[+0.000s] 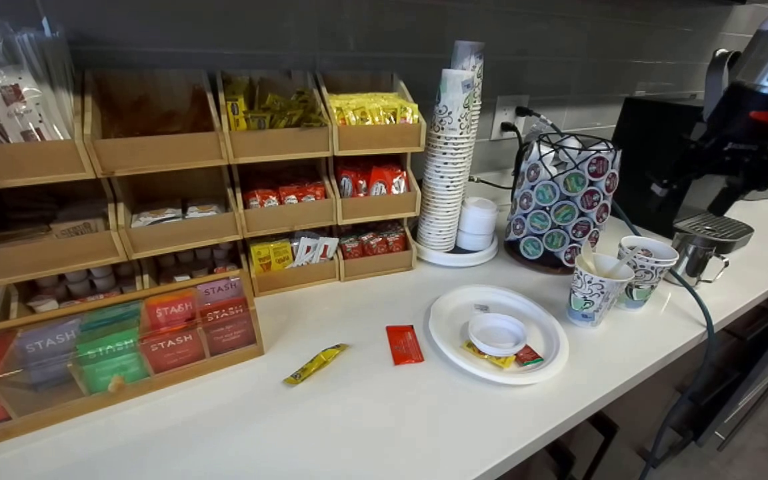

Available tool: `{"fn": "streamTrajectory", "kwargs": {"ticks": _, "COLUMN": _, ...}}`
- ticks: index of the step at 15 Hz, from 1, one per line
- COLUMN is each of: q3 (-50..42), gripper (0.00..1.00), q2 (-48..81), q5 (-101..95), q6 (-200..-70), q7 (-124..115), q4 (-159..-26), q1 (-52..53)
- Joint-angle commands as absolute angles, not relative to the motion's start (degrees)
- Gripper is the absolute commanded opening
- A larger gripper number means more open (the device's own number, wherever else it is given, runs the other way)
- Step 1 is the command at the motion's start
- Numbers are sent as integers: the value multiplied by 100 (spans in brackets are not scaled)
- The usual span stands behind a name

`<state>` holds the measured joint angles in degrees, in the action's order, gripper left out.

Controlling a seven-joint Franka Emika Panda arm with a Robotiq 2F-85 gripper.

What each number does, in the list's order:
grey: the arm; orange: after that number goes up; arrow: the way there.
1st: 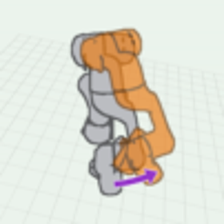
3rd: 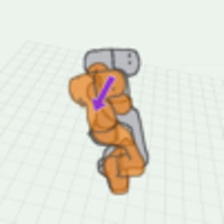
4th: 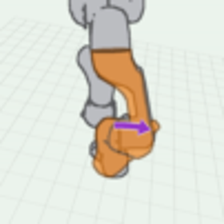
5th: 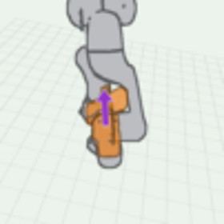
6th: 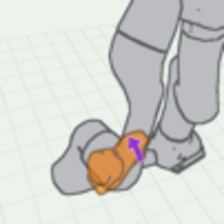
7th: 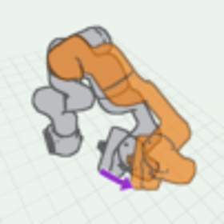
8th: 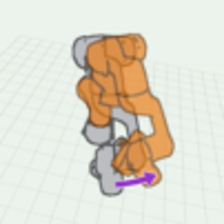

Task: Remove the coffee pod from the two stacked coffee cups on the right then put the coffee pod on the base of the coffeemaker.

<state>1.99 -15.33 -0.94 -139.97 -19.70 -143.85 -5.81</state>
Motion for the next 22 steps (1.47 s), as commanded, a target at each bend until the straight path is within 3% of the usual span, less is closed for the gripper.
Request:
{"fn": "streamTrajectory", "kwargs": {"ticks": 1, "q3": 226, "gripper": 100, "q2": -200, "q5": -752, "q6": -15146, "q7": -3086, "q4": -13704, "q1": -1011}}
{"fn": "streamTrajectory", "kwargs": {"ticks": 6, "q3": -367, "gripper": 100, "q2": 799, "q5": -2265, "q6": -14230, "q7": -4826, "q4": -12571, "q1": -863}}
{"fn": "streamTrajectory", "kwargs": {"ticks": 10, "q3": -355, "gripper": 100, "q2": 768, "q5": -672, "q6": -12863, "q7": -2826, "q4": -12144, "q1": -837}}
{"fn": "streamTrajectory", "kwargs": {"ticks": 11, "q3": -510, "gripper": 100, "q2": 797, "q5": -1155, "q6": -13316, "q7": -3471, "q4": -12337, "q1": -715}}
{"fn": "streamTrajectory", "kwargs": {"ticks": 18, "q3": -490, "gripper": 100, "q2": 777, "q5": -785, "q6": -12985, "q7": -2932, "q4": -12145, "q1": -705}}
{"fn": "streamTrajectory", "kwargs": {"ticks": 22, "q3": -483, "gripper": 100, "q2": 772, "q5": -104, "q6": -12889, "q7": -1354, "q4": -12303, "q1": -863}}
